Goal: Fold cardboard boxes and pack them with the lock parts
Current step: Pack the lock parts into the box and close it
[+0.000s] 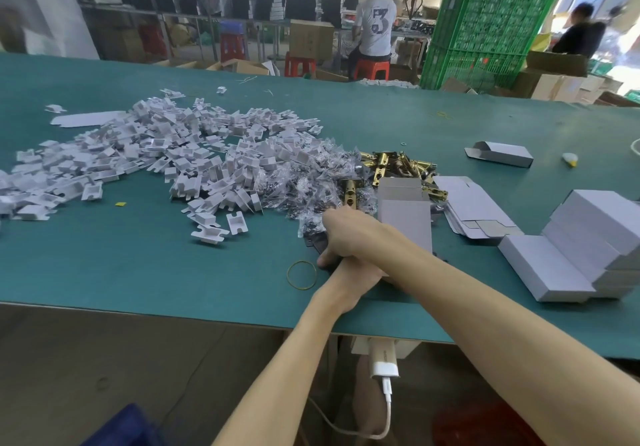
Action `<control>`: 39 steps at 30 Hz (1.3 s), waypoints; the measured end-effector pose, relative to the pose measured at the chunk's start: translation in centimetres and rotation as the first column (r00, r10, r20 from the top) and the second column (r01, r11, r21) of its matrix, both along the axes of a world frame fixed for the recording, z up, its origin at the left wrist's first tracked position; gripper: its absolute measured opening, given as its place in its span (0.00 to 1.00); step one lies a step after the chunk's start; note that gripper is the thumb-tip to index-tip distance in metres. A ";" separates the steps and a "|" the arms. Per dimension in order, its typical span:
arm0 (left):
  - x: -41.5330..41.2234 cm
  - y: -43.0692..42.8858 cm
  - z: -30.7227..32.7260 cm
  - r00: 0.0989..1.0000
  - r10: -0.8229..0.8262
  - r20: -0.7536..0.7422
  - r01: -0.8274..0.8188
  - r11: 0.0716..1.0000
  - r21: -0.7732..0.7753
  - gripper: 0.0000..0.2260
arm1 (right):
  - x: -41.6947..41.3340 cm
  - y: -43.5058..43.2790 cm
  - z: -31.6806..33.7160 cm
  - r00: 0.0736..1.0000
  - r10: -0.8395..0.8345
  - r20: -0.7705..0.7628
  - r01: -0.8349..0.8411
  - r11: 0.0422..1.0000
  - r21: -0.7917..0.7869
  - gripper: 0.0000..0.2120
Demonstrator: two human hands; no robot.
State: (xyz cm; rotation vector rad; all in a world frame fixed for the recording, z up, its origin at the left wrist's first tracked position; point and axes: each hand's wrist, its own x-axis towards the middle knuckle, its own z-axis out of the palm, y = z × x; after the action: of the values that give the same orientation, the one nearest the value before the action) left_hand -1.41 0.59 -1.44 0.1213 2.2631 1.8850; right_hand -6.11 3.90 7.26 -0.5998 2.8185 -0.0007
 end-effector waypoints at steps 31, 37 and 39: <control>0.0 1.0 1.8 0.999 -0.047 0.026 0.032 0.903 0.429 0.29 | 0.4 7.8 5.9 0.987 -0.155 0.041 0.110 0.462 -0.880 0.08; -0.2 0.9 1.4 0.998 -0.068 -0.002 0.061 0.884 0.464 0.23 | -0.5 10.5 6.7 0.946 -0.320 -0.049 0.131 0.516 -0.846 0.08; -0.3 0.8 1.4 0.997 -0.075 -0.009 0.071 0.881 0.467 0.23 | -0.8 11.3 6.6 0.916 -0.369 -0.156 0.121 0.626 -0.770 0.07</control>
State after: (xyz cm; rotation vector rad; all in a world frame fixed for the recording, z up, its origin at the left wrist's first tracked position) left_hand -1.69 1.44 -0.07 0.2608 1.7208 2.3423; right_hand -6.90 15.17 13.85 -0.3501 3.0918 -1.3054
